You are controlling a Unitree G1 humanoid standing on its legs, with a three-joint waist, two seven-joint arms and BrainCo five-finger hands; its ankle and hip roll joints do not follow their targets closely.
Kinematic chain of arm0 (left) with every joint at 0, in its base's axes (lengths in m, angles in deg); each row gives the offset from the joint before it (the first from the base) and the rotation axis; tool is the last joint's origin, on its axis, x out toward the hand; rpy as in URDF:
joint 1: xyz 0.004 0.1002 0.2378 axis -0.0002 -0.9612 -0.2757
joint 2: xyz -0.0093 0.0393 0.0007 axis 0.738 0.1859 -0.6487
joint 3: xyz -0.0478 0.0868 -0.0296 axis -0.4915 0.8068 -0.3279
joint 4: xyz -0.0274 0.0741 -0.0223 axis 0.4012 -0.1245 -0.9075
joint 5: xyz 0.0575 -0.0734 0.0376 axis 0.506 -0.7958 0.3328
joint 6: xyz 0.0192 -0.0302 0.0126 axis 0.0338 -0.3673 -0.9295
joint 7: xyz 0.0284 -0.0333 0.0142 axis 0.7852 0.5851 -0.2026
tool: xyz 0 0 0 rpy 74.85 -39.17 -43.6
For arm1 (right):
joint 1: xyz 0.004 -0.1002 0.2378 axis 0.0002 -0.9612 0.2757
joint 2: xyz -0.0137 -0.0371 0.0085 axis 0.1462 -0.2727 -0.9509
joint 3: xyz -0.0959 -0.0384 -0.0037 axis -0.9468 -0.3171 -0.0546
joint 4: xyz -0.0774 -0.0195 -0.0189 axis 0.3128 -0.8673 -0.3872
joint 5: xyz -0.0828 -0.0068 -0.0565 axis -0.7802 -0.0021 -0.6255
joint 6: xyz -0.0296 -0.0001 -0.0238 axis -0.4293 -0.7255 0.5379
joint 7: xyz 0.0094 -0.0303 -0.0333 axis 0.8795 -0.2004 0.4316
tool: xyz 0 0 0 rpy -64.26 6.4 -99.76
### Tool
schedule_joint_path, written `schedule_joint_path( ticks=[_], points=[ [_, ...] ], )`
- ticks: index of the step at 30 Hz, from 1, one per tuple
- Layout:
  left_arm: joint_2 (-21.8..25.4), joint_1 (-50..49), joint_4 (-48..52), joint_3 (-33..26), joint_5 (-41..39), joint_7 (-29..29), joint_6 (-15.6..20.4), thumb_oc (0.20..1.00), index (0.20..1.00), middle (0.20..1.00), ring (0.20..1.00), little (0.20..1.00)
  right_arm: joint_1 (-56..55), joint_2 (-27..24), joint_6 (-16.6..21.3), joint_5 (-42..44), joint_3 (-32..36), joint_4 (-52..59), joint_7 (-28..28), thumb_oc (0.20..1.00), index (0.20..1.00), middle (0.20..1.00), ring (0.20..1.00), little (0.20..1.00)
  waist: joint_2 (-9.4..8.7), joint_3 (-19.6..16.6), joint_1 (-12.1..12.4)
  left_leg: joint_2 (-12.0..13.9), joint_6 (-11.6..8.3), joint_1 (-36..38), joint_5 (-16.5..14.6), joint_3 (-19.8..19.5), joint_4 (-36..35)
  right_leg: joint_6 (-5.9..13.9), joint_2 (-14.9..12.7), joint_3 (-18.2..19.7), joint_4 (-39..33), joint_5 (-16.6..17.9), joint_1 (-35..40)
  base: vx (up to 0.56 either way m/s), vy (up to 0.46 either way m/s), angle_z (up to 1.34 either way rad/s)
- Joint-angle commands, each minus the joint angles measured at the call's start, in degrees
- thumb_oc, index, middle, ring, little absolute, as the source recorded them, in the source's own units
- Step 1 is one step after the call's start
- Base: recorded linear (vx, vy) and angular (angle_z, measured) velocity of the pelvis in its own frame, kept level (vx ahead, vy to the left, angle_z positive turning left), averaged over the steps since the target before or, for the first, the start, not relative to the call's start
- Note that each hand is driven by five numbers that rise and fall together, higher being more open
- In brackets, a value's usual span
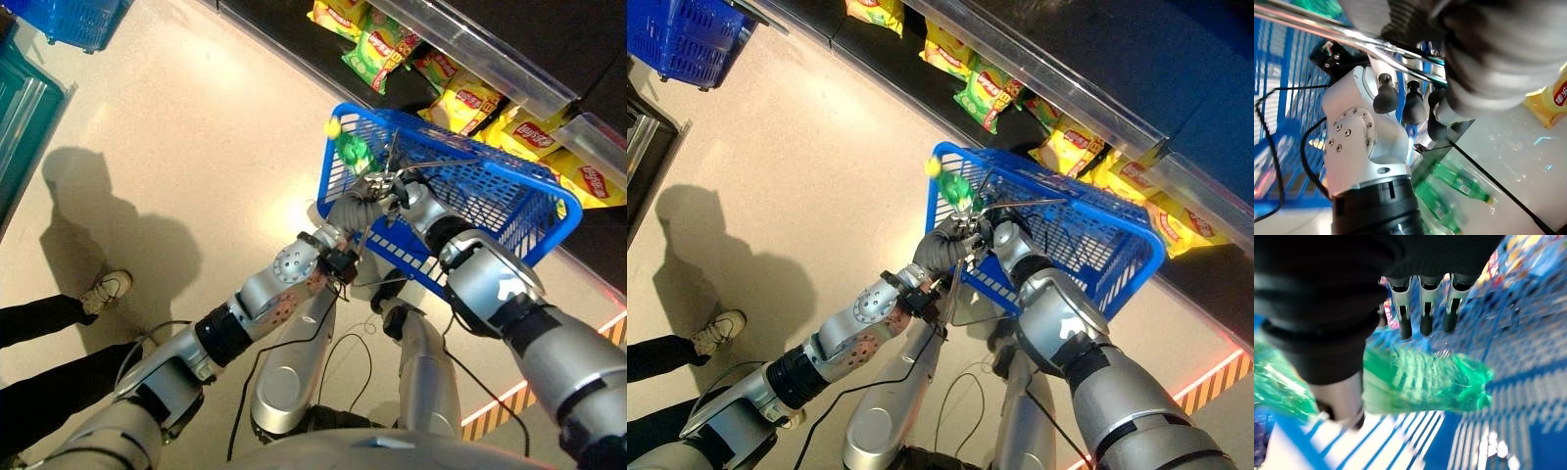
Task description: Pick up the snacks into the basket
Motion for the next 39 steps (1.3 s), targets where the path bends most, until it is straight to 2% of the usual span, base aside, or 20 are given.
schedule_joint_path(
  ticks=[1,14,18,19,23,24,25,26,27,28,29,32,34,36,38,39],
  points=[
    [-6.1,3.0,16.6,-2.0,-0.1,2.9,6.0,0.2,0.2,0.2,0.2,0.2,1.6,-0.2,-0.1,-2.4,0.1,0.1,-0.8,1.0,1.0,1.0,1.0,1.0,3.58,-0.9,-0.4,-2.9,4.25,3.2,-6.7,1.6,2.2,3.1,-0.5,0.0,-5.6,4.2,2.7,-0.04,0.012,0.06],
    [-4.7,0.1,17.7,-4.5,0.8,2.6,6.4,0.2,0.2,0.2,0.2,0.2,-5.2,0.2,-0.7,-5.4,1.7,2.0,-1.5,1.0,1.0,1.0,1.0,1.0,2.88,-0.9,-1.7,-2.3,3.97,5.3,-6.3,2.1,1.5,3.42,-1.0,-0.1,-6.5,4.9,4.9,-0.01,0.002,-0.01],
    [-2.0,-6.4,16.7,-12.0,2.4,1.5,6.9,0.2,0.2,0.2,0.2,0.2,-13.9,-0.9,2.0,-3.0,2.2,14.5,-1.6,1.0,1.0,1.0,1.0,1.0,0.72,-0.9,-2.8,-1.9,4.1,9.0,-5.9,2.7,-0.5,3.92,-1.3,0.0,-9.6,6.3,9.3,0.02,0.027,0.0],
    [-2.0,-6.6,16.8,-12.0,2.4,1.5,6.9,0.2,0.2,0.2,0.2,0.2,-14.1,-0.9,2.0,-3.1,2.2,14.7,-1.6,1.0,1.0,1.0,1.0,1.0,0.74,-0.9,-2.9,-1.9,4.11,9.1,-5.9,2.7,-0.5,3.93,-1.3,0.0,-9.7,6.3,9.4,0.04,0.054,0.01],
    [0.3,-17.3,15.5,-21.8,2.3,0.3,7.3,0.2,0.2,0.2,0.2,0.2,-29.2,-5.1,3.6,-4.9,2.8,37.1,0.8,1.0,1.0,1.0,1.0,1.0,-2.12,-3.9,-4.9,-1.3,4.66,11.9,-6.5,4.6,-2.0,4.62,-1.4,1.2,-12.3,8.0,12.2,0.07,0.088,-0.01],
    [0.3,-17.3,15.5,-21.8,2.3,0.3,7.3,0.2,0.2,0.2,0.2,0.2,-29.2,-5.1,3.6,-4.9,2.7,37.2,0.8,1.0,1.0,1.0,1.0,1.0,-2.12,-3.9,-4.9,-1.3,4.66,11.9,-6.5,4.6,-2.0,4.62,-1.4,1.2,-12.3,8.0,12.2,0.1,0.113,-0.23],
    [0.8,-21.9,15.0,-26.0,1.9,0.4,7.5,0.2,0.2,0.2,0.2,0.2,-36.4,-8.6,5.3,-6.1,4.8,45.7,2.9,1.0,1.0,1.0,1.0,1.0,-3.05,-5.0,-5.5,-1.2,4.99,13.3,-7.0,5.3,-2.3,5.02,-1.5,1.6,-13.6,8.7,13.8,0.1,0.095,-0.26],
    [0.9,-24.5,14.7,-27.8,1.4,0.6,7.6,0.2,0.2,0.2,0.2,0.2,-40.0,-10.6,6.1,-6.2,6.0,49.3,4.4,1.0,1.0,1.0,1.0,1.0,-3.43,-5.8,-5.9,-1.4,5.27,13.9,-7.0,5.6,-2.5,5.31,-1.6,1.7,-14.6,9.4,14.5,0.17,0.192,-0.33],
    [0.9,-28.2,13.3,-31.3,1.2,1.3,7.5,0.2,0.2,0.2,0.2,0.2,-47.0,-15.2,7.7,-6.0,8.6,57.6,8.0,1.0,1.0,1.0,1.0,1.0,-4.28,-6.9,-7.1,-1.4,5.7,15.7,-7.8,6.6,-2.8,5.84,-1.7,2.9,-15.7,10.0,16.0,0.1,0.129,-0.28],
    [0.8,-28.2,13.4,-31.2,1.2,1.3,7.5,0.2,0.2,0.2,0.2,0.2,-47.1,-15.3,7.7,-6.0,8.7,57.7,8.0,1.0,1.0,1.0,1.0,1.0,-4.23,-7.1,-7.1,-1.4,5.72,15.5,-7.5,6.5,-2.9,5.88,-1.7,2.9,-15.9,10.4,15.9,0.19,0.228,-0.37],
    [0.6,-32.0,10.9,-35.4,2.2,2.5,7.6,0.2,0.2,0.2,0.2,0.2,-54.9,-19.7,9.8,-3.8,13.0,64.7,11.8,1.0,1.0,1.0,1.0,1.0,-5.11,-8.9,-8.4,-1.3,6.21,17.9,-8.5,7.9,-3.6,6.68,-1.8,4.1,-17.4,11.2,17.7,0.11,0.136,-0.37],
    [0.2,-34.2,8.7,-37.8,3.8,3.4,7.3,0.2,0.2,0.2,0.2,0.2,-59.7,-20.6,10.9,-1.3,16.6,68.1,14.1,1.0,1.0,1.0,1.0,1.0,-5.34,-10.4,-9.5,-1.5,6.8,19.5,-8.7,8.9,-4.2,7.31,-1.9,5.3,-16.8,12.4,17.7,0.11,0.179,-0.39],
    [-0.5,-35.6,5.7,-40.3,4.9,3.5,7.3,0.2,0.2,0.2,0.2,0.2,-64.0,-20.9,11.7,1.5,19.8,69.8,16.2,1.0,1.0,1.0,1.0,1.0,-5.33,-11.3,-10.9,-1.3,7.51,22.1,-9.4,9.7,-4.7,7.49,-1.2,7.9,-13.9,12.4,17.8,0.1,0.191,-0.32],
    [-0.7,-36.6,3.5,-43.0,6.5,3.6,7.4,0.2,0.2,0.2,0.2,0.2,-66.2,-20.7,11.9,3.6,22.3,71.6,18.1,1.0,1.0,1.0,1.0,1.0,-4.8,-12.3,-12.3,-1.0,7.93,23.4,-9.0,9.5,-5.3,7.49,0.8,10.6,-9.9,12.3,16.7,0.06,0.133,-0.33],
    [-1.7,-36.8,1.1,-44.5,7.1,2.8,7.4,0.2,0.2,0.2,0.2,0.2,-67.3,-19.7,12.2,6.3,23.9,71.7,18.6,1.0,1.0,1.0,1.0,1.0,-4.39,-12.7,-13.3,-0.8,8.28,24.9,-8.7,9.6,-5.6,6.77,5.6,13.3,-5.7,9.3,16.2,0.06,0.106,-0.11],
    [-2.8,-37.2,-0.4,-46.2,8.3,2.6,7.1,0.2,0.2,0.2,0.2,0.2,-68.2,-18.8,12.2,7.7,25.3,72.2,19.4,1.0,1.0,1.0,1.0,1.0,-4.39,-14.7,-13.4,-1.1,8.46,25.8,-7.9,9.8,-6.8,6.02,9.7,12.6,-6.2,6.8,17.2,0.08,0.071,-0.03]
  ],
)
